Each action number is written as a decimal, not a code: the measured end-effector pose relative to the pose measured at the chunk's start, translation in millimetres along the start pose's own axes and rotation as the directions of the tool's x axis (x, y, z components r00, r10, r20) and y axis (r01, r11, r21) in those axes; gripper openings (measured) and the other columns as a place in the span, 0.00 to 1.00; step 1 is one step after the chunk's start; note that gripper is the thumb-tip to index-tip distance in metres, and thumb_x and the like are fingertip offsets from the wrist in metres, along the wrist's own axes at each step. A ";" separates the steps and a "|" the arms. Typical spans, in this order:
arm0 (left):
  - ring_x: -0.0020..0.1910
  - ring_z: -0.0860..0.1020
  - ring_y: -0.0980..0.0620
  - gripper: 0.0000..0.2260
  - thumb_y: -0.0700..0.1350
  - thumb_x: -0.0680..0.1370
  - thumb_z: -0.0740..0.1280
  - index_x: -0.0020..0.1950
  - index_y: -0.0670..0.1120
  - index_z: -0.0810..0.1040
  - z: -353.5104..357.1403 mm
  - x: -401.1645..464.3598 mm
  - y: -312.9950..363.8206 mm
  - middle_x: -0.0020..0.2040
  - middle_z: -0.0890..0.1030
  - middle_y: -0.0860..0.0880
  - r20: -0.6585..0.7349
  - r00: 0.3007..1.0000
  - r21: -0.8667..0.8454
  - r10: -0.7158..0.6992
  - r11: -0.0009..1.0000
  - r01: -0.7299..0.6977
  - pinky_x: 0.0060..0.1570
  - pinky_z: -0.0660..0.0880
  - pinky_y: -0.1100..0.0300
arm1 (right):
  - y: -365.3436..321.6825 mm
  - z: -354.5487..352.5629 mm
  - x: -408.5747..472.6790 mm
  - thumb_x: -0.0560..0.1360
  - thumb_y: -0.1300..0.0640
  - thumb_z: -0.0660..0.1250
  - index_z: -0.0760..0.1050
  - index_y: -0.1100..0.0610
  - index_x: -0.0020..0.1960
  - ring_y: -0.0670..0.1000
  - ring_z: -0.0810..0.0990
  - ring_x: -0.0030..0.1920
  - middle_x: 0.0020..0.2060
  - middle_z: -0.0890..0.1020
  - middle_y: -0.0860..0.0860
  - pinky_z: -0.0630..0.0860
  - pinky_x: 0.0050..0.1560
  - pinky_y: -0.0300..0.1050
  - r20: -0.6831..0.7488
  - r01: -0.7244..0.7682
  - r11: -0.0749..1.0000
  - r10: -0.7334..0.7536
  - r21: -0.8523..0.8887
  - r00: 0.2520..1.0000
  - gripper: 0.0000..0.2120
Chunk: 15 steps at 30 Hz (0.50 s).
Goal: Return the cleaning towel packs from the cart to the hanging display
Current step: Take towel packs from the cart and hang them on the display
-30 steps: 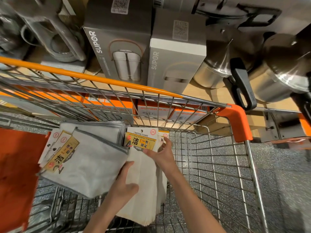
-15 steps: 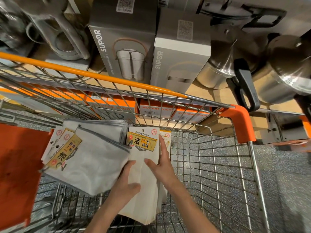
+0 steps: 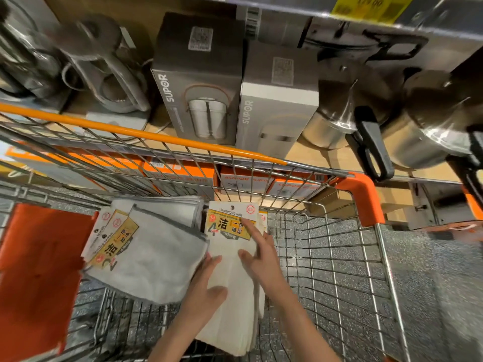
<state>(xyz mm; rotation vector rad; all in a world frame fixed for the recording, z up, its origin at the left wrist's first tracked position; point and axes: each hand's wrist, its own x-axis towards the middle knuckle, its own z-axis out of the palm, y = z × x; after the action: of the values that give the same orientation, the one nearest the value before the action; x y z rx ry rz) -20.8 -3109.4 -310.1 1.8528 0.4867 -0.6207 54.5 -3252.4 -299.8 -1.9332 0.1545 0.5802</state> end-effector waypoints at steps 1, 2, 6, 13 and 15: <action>0.74 0.55 0.58 0.26 0.33 0.75 0.66 0.72 0.48 0.67 -2.2 -3.1 6.1 0.75 0.59 0.53 -0.031 0.999 -0.015 0.040 0.999 -0.041 0.70 0.64 0.51 | -4.5 -6.5 -3.5 0.73 0.66 0.65 0.64 0.30 0.66 0.46 0.65 0.66 0.66 0.68 0.51 0.64 0.69 0.45 -0.029 0.014 1.000 -0.014 0.024 0.999 0.36; 0.74 0.58 0.55 0.25 0.32 0.74 0.67 0.70 0.45 0.69 -4.3 -5.9 12.8 0.73 0.62 0.50 -0.075 0.993 -0.029 0.095 0.995 -0.097 0.70 0.65 0.52 | -9.3 -13.9 -6.7 0.73 0.67 0.66 0.65 0.32 0.66 0.40 0.67 0.63 0.65 0.69 0.51 0.65 0.67 0.42 -0.053 0.032 0.998 -0.029 0.054 0.998 0.35; 0.72 0.59 0.56 0.28 0.33 0.73 0.71 0.68 0.51 0.67 -15.3 -21.5 43.6 0.69 0.63 0.46 -0.209 0.929 0.063 0.307 0.952 -0.300 0.62 0.58 0.78 | -29.4 -45.5 -23.9 0.72 0.68 0.67 0.68 0.36 0.67 0.31 0.69 0.60 0.66 0.70 0.46 0.68 0.56 0.27 -0.074 0.086 0.983 -0.075 0.160 0.994 0.33; 0.70 0.66 0.61 0.24 0.44 0.70 0.75 0.57 0.69 0.76 -50.1 -55.9 117.9 0.71 0.66 0.58 -0.112 0.951 -0.219 0.288 0.926 -0.306 0.66 0.67 0.60 | -91.9 -90.1 -67.7 0.71 0.65 0.70 0.69 0.35 0.65 0.47 0.74 0.65 0.65 0.72 0.35 0.75 0.60 0.54 -0.037 0.188 0.934 -0.186 0.304 0.982 0.32; 0.61 0.76 0.62 0.23 0.44 0.67 0.74 0.55 0.69 0.78 -63.1 -69.0 143.2 0.64 0.77 0.59 -0.088 0.938 -0.297 0.336 0.890 -0.346 0.55 0.74 0.66 | -116.7 -105.3 -78.7 0.68 0.61 0.71 0.68 0.35 0.66 0.47 0.75 0.63 0.65 0.73 0.36 0.78 0.55 0.50 -0.021 0.218 0.918 -0.224 0.331 0.974 0.32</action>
<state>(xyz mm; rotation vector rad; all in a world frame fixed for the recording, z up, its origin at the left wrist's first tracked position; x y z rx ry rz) 22.5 -3102.3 -144.8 1.5986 0.2510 -0.2562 62.3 -3308.0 -133.2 -1.5904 0.0183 0.3905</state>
